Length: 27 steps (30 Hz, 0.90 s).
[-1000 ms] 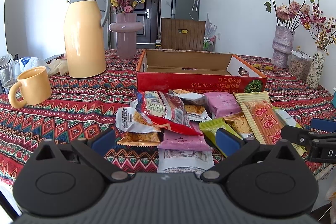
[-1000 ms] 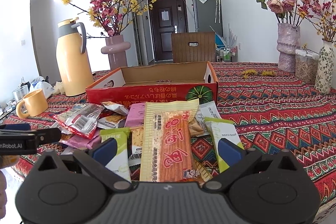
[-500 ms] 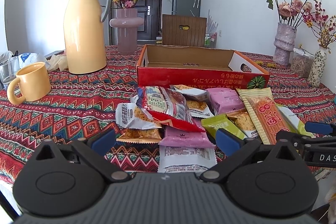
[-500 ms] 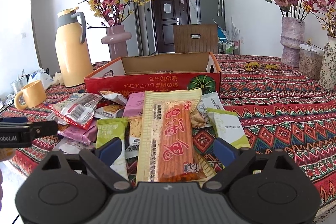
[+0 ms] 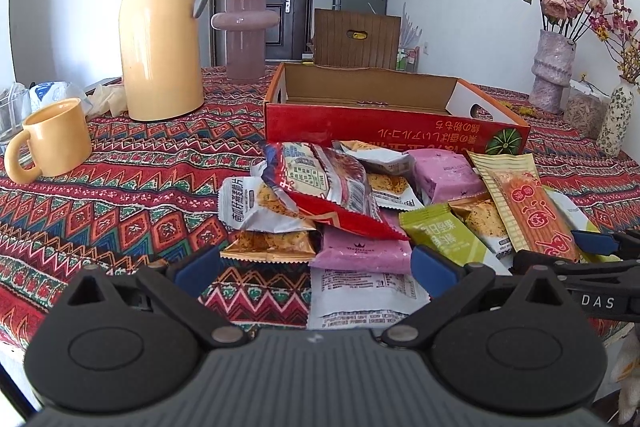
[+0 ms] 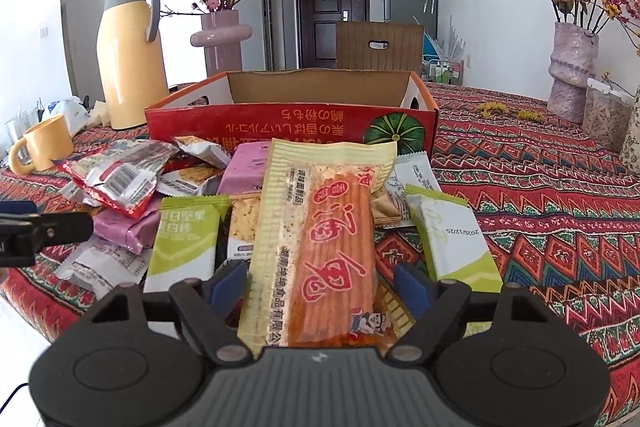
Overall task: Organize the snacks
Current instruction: 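Grasp the yellow-wrapped orange stick snack with the right gripper while the left gripper approaches the green-and-white bar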
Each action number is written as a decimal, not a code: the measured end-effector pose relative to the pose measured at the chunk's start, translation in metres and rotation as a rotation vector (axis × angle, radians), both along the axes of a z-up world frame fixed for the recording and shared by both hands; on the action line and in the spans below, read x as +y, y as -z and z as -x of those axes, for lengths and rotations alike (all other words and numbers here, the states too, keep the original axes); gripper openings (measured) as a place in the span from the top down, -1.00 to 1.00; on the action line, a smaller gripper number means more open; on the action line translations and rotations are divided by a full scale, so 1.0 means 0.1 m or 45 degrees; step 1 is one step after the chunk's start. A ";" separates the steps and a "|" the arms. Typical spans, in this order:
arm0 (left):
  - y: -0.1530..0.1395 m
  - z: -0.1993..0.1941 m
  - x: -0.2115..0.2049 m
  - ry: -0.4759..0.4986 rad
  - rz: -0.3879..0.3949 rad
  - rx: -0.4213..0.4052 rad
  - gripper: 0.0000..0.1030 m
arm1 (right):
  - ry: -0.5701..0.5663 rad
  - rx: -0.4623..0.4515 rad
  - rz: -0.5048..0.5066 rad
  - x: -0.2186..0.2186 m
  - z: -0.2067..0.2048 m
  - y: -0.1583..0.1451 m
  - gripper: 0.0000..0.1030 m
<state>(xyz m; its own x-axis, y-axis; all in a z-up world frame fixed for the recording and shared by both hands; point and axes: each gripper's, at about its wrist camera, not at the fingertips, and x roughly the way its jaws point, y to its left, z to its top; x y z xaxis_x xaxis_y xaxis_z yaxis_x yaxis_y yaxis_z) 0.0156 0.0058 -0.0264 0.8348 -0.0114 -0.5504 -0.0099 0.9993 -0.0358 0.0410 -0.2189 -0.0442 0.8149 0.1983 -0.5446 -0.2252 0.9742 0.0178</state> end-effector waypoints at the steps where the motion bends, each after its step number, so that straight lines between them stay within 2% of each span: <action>1: 0.00 -0.01 0.00 0.000 0.000 0.002 -1.00 | -0.002 0.000 0.003 0.00 -0.01 0.00 -0.56; 7: 0.00 -0.02 0.01 -0.001 0.002 0.009 -1.00 | -0.008 0.004 0.026 0.02 -0.04 0.02 -0.49; 10: 0.00 -0.02 0.01 -0.001 0.002 0.009 -1.00 | -0.010 0.010 0.019 -0.02 -0.04 0.02 -0.37; 16: 0.01 0.01 -0.02 0.005 0.000 0.017 -1.00 | -0.019 0.014 0.005 -0.09 -0.04 0.03 -0.09; 21: 0.00 0.01 -0.03 0.008 0.002 0.025 -1.00 | -0.022 0.016 -0.043 -0.16 -0.02 0.03 0.23; 27: -0.01 0.02 -0.08 0.026 -0.004 0.036 -1.00 | -0.008 -0.037 -0.065 -0.19 0.04 -0.01 0.29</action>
<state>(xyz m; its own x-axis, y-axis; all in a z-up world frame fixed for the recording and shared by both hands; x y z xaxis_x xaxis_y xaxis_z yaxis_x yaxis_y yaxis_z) 0.0136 -0.0021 -0.0251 0.8184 -0.0267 -0.5741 0.0096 0.9994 -0.0327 0.0366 -0.2379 -0.0434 0.8289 0.2305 -0.5097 -0.2323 0.9707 0.0612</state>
